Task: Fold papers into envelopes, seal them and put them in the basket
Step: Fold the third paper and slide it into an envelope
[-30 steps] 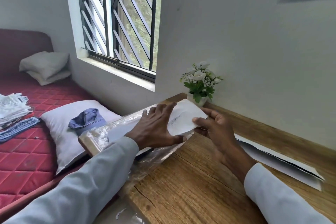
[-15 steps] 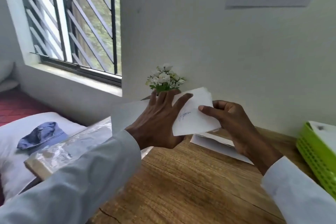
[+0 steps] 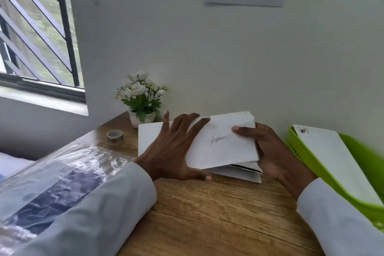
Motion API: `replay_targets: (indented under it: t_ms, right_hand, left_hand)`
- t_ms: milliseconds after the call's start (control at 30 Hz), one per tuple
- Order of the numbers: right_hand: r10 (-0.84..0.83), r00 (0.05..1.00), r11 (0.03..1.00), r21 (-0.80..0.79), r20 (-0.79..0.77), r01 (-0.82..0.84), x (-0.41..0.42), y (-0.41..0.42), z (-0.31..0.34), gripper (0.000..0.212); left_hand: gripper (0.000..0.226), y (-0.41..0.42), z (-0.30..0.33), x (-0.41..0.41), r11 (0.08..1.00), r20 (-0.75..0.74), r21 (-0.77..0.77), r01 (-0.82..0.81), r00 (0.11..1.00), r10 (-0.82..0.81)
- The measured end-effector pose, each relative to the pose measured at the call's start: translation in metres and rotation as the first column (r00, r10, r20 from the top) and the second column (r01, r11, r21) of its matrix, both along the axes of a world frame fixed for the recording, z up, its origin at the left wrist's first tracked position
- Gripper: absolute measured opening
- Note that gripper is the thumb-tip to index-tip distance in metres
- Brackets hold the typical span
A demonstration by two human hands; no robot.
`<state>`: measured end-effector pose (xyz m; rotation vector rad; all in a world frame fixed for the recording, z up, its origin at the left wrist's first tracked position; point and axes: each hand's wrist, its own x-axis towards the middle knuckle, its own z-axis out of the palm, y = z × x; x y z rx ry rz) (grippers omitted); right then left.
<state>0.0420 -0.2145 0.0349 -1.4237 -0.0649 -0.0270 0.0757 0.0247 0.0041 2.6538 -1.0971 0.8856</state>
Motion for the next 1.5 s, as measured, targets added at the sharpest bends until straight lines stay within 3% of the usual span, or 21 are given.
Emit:
replay_targets:
  t_ms: [233,433,633,767,933,1000,1033,1100,1167,1233,1300,1367,1500]
  right_hand:
    - [0.127,0.991,0.992,0.027,-0.042,-0.126,0.004,-0.002,-0.008,0.044]
    - [0.103,0.994,0.995,-0.009,-0.036,-0.103,0.003,0.003,-0.01,0.042]
    - [0.143,0.989,0.99,-0.014,0.028,-0.142,0.001,0.002,-0.003,0.048]
    - [0.138,0.988,0.99,-0.016,0.073,-0.137,0.0,0.0,0.002,0.047]
    - [0.065,0.986,0.994,0.074,0.15,-0.077,0.003,-0.01,0.002,0.019]
    - [-0.012,0.99,1.0,-0.006,0.142,0.013,0.005,-0.013,-0.004,0.014]
    - [-0.065,0.986,0.988,-0.128,0.154,0.085,0.006,-0.014,-0.008,0.012]
    - [-0.124,0.965,0.855,-0.469,0.232,0.223,0.01,-0.015,-0.02,0.011]
    - [-0.068,0.968,0.607,-0.76,0.24,0.231,0.014,-0.015,-0.032,0.025]
    - [0.0,0.987,0.348,-0.925,0.163,0.153,0.015,-0.014,-0.038,0.044]
    - [0.043,0.989,0.11,-0.985,0.14,0.135,0.015,-0.013,-0.04,0.063]
    - [0.072,0.989,0.013,-0.992,0.128,0.127,0.017,-0.013,-0.04,0.073]
    - [0.124,0.991,0.019,-0.999,0.052,0.05,0.017,-0.012,-0.032,0.07]
  left_hand:
    - [0.125,0.013,-0.002,0.008,1.0,0.016,0.005,-0.017,1.0,0.017]
    - [0.125,0.01,-0.004,0.008,1.0,0.029,0.009,-0.022,0.999,0.021]
    - [0.099,0.01,0.003,0.006,0.998,0.157,-0.057,-0.039,0.986,0.047]
    - [0.094,0.014,0.007,0.007,0.995,0.176,-0.071,-0.068,0.981,0.08]
    - [0.09,0.03,0.015,0.011,0.986,0.173,-0.128,-0.104,0.977,0.126]
    - [0.09,0.037,0.017,0.012,0.983,0.165,-0.143,-0.113,0.977,0.137]
    - [0.09,0.041,0.018,0.013,0.982,0.157,-0.146,-0.118,0.978,0.141]
    - [0.09,0.046,0.019,0.014,0.981,0.131,-0.15,-0.123,0.981,0.143]
    - [0.09,0.049,0.019,0.014,0.983,0.103,-0.138,-0.122,0.985,0.137]
    - [0.091,0.052,0.017,0.016,0.987,0.084,-0.119,-0.107,0.99,0.117]
    - [0.09,0.054,0.016,0.016,0.99,0.075,-0.112,-0.088,0.992,0.097]
    - [0.091,0.056,0.016,0.017,0.99,0.067,-0.115,-0.079,0.994,0.088]
    - [0.092,0.058,0.015,0.016,0.99,0.042,-0.119,-0.077,0.996,0.083]
